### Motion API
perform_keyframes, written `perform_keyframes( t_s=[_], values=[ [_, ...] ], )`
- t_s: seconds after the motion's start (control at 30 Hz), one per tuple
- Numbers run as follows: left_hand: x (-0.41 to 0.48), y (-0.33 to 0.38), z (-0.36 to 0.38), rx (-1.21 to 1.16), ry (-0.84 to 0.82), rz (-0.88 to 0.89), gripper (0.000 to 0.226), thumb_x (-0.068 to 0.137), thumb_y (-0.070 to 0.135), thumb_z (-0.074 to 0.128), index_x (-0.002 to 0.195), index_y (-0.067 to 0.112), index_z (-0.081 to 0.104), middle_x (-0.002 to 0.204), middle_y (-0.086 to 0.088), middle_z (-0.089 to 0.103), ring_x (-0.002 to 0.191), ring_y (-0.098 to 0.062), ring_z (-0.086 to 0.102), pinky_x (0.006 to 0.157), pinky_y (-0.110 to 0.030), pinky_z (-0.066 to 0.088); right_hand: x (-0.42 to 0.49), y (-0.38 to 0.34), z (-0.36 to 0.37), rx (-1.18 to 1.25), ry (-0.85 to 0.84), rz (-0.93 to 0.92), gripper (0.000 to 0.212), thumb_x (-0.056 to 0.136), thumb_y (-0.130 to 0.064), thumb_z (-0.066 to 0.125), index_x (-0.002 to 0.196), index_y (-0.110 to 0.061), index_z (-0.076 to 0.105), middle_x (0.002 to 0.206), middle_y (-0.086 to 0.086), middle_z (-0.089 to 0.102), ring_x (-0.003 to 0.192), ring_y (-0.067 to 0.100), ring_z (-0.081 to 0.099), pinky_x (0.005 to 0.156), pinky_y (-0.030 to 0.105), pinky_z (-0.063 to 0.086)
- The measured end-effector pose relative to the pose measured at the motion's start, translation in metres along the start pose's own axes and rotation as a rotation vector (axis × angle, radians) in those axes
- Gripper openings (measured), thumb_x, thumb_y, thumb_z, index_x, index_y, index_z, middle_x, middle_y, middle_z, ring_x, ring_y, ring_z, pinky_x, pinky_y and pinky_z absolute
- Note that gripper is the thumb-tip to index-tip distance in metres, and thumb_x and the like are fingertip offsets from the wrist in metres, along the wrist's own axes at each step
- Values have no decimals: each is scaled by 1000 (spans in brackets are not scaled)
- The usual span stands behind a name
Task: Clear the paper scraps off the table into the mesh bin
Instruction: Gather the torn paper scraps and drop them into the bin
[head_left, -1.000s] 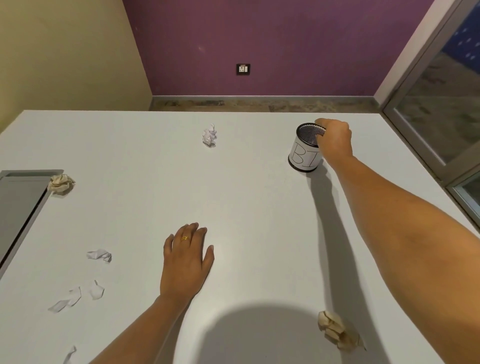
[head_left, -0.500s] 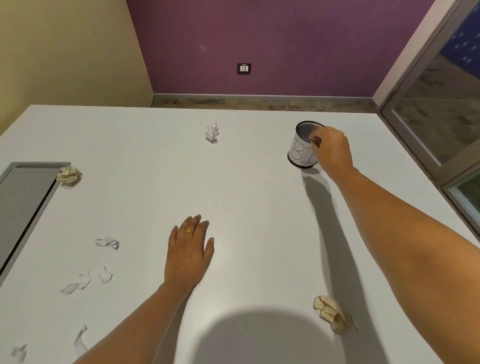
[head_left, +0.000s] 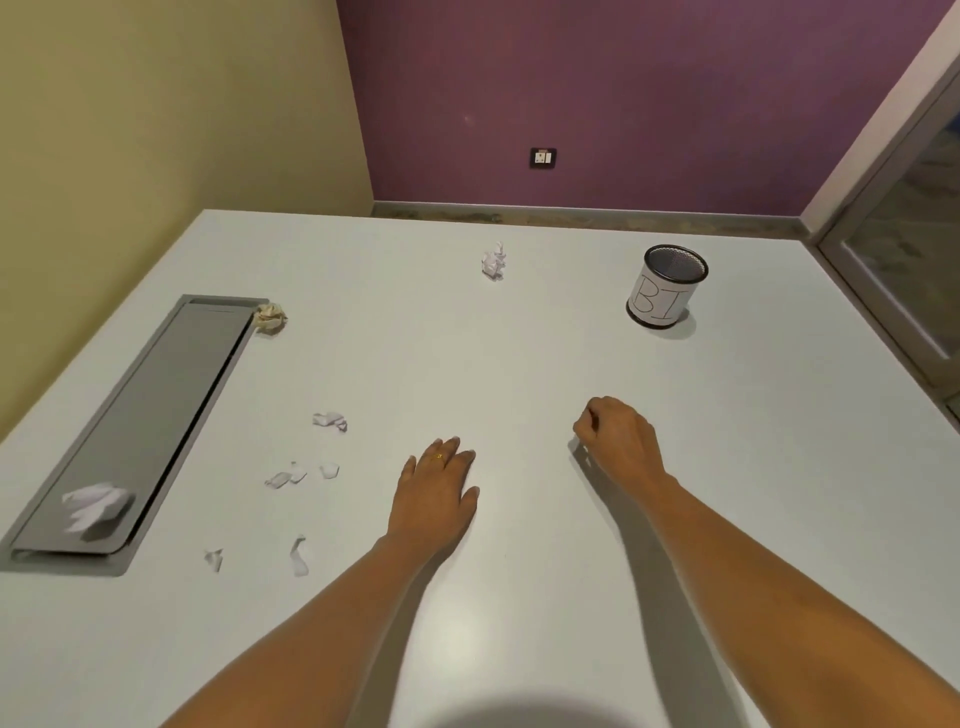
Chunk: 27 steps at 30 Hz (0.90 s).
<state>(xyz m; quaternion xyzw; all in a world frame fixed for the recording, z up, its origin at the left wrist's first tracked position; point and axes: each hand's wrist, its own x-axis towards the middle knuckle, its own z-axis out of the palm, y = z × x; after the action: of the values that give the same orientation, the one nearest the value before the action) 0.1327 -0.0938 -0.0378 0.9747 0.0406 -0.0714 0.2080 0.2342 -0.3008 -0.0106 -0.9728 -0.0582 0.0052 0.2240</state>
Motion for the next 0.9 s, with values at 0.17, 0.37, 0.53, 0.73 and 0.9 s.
perform_keyframes(
  t_s=[0.17, 0.37, 0.53, 0.73, 0.9],
  values=[
    [-50, -21, -10, -77, 88, -13, 39, 92, 24, 47, 130, 13, 48, 146, -5, 39, 139, -17, 27, 114, -34, 21, -54, -43, 23, 44, -100, -78, 22, 87, -13, 44, 66, -7, 48, 74, 7, 60, 64, 19, 46, 60, 26, 34],
    [-106, -64, -31, -155, 324, -158, 28, 91, 9, 50, 116, 7, 61, 131, -9, 55, 125, -23, 47, 102, -33, 37, -98, -88, 43, 73, -243, -153, 26, 89, -14, 46, 68, -2, 55, 77, 10, 61, 70, 21, 52, 65, 31, 41],
    [-138, -110, -50, -96, 404, -263, 30, 90, 1, 46, 117, 3, 59, 134, -15, 51, 129, -28, 43, 104, -38, 38, -124, -133, 59, 171, -324, -234, 17, 87, -18, 58, 93, -6, 68, 100, 4, 67, 94, 20, 61, 78, 26, 44],
    [-151, -151, -58, 40, 234, -383, 49, 91, 0, 41, 139, 8, 34, 153, -15, 25, 143, -29, 21, 115, -40, 23, -145, -192, 84, 119, -419, -388, 34, 91, -15, 53, 124, -6, 54, 135, 8, 50, 118, 26, 53, 95, 30, 41],
    [-156, -166, -54, 75, 147, -301, 55, 95, 4, 34, 147, 16, 18, 157, -3, 18, 146, -23, 13, 117, -33, 20, -156, -220, 102, 0, -606, -458, 58, 94, -12, 50, 146, -10, 24, 158, 10, 11, 145, 23, 19, 116, 36, 25]
  ],
)
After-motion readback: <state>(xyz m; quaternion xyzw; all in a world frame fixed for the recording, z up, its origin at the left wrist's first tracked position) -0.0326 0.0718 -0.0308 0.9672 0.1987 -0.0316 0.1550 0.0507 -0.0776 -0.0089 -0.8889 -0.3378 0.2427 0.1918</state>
